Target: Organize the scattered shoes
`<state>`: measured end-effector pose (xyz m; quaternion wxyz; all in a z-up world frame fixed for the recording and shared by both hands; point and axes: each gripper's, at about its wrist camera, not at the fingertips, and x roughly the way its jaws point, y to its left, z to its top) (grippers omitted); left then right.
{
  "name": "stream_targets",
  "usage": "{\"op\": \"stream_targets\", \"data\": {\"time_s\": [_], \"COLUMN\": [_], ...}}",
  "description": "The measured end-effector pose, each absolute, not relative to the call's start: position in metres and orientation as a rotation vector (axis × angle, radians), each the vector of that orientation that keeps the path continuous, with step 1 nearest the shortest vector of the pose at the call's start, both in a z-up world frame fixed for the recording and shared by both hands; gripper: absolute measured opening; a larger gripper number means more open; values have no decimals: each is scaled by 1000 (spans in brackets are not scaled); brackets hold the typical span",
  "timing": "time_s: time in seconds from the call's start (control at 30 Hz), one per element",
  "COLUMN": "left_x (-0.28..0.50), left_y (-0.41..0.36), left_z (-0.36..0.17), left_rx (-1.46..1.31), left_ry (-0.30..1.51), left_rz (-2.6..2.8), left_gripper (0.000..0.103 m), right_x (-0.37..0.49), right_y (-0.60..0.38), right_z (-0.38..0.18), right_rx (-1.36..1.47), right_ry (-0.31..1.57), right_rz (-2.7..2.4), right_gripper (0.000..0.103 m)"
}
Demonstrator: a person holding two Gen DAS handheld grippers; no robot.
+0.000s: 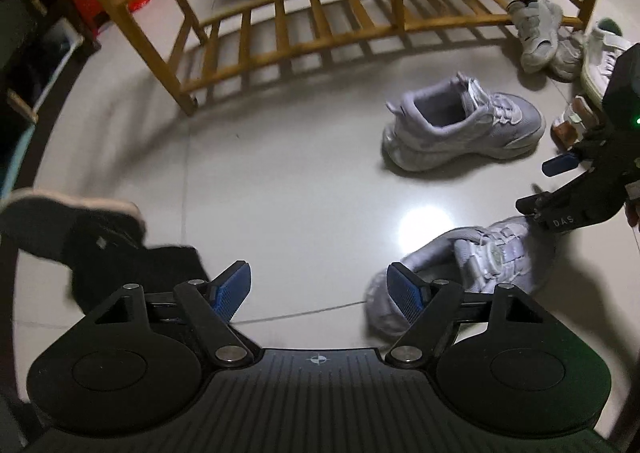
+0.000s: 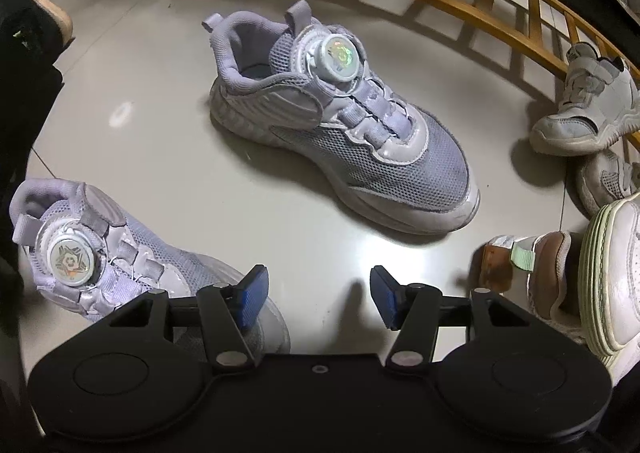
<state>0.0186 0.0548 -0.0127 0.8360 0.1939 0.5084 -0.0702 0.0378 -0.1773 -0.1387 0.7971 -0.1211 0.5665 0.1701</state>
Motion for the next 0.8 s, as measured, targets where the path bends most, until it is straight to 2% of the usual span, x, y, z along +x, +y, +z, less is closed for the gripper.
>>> {"op": "stream_targets", "data": {"time_s": [0.13, 0.3, 0.4, 0.6, 0.67, 0.8], "left_x": [14, -14, -35, -43, -37, -20], "left_y": [84, 163, 210, 230, 212, 163], "left_z": [25, 72, 80, 49, 37, 24], "left_rx": [507, 669, 729, 456, 322, 221], "left_ry": [1040, 1015, 993, 997, 956, 873], "left_rz": [-146, -40, 70, 125, 79, 10], "left_gripper": [77, 79, 85, 85, 85, 85], "right_x": [40, 49, 48, 48, 50, 55], "right_y": [-178, -177, -175, -177, -183, -198], "right_z": [-135, -142, -139, -127, -125, -122], "right_rx": [-256, -262, -277, -288, -282, -244], "right_ry": [1215, 1215, 1208, 1161, 1158, 1154], "right_rz": [364, 378, 376, 360, 348, 316], "right_gripper": [60, 60, 60, 61, 61, 61]}}
